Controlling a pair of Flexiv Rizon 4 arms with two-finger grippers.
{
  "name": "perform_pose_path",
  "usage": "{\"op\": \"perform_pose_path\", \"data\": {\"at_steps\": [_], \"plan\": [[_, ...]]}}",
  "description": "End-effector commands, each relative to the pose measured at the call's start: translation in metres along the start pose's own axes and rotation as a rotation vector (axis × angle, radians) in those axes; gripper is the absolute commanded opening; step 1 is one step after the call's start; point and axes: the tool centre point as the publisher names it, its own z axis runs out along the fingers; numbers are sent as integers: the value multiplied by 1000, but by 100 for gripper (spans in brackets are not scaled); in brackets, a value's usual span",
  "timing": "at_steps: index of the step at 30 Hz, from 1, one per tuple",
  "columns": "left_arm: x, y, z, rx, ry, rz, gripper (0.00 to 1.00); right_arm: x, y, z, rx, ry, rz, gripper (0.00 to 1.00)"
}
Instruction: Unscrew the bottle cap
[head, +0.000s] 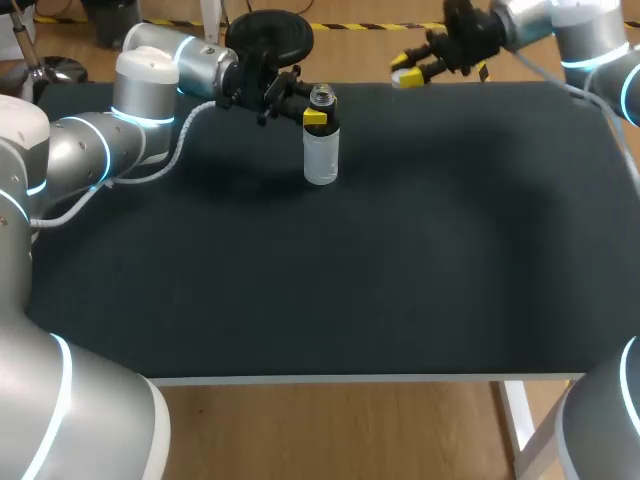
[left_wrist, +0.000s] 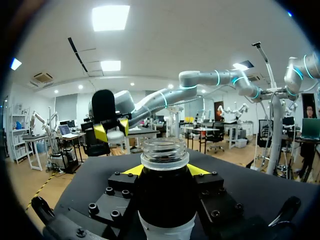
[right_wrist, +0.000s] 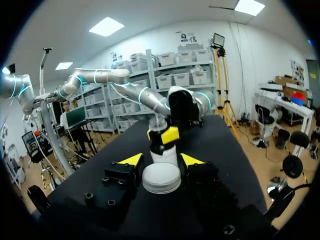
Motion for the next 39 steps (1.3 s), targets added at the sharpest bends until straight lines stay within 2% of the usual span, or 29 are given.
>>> {"op": "perform_pose_path", "data": {"at_steps": [1,7,9,12,17,25,26,27,28,33,36,39], "plan": [[-7,3,-2,6,43,0,0,-7,-49,-2,9,-100,137,0],[-7,3,-2,6,43,0,0,-7,-101,0,118,-206,234,0],[-7,3,-2,6,43,0,0,-7,-115,0,163,-221,267,0],[-7,3,-2,6,43,0,0,-6,-134,0,178,-237,314,0],[-7,3,-2,6,43,0,0,-5,-146,-1,172,-258,338,0],[-7,3,-2,6,43,0,0,-4,-144,-5,152,-276,330,1],[-7,3,-2,6,43,0,9,-4,-143,-5,146,-278,327,28],[-7,3,-2,6,43,0,53,-4,-142,-5,139,-280,322,62],[-7,3,-2,6,43,0,100,-4,-141,-6,132,-285,319,100],[-7,3,-2,6,43,0,100,-3,-136,-8,99,-299,301,100],[-7,3,-2,6,43,0,100,-3,-131,-11,50,-325,290,100],[-7,3,-2,6,43,0,100,-3,-131,-11,50,-325,290,100]]}}
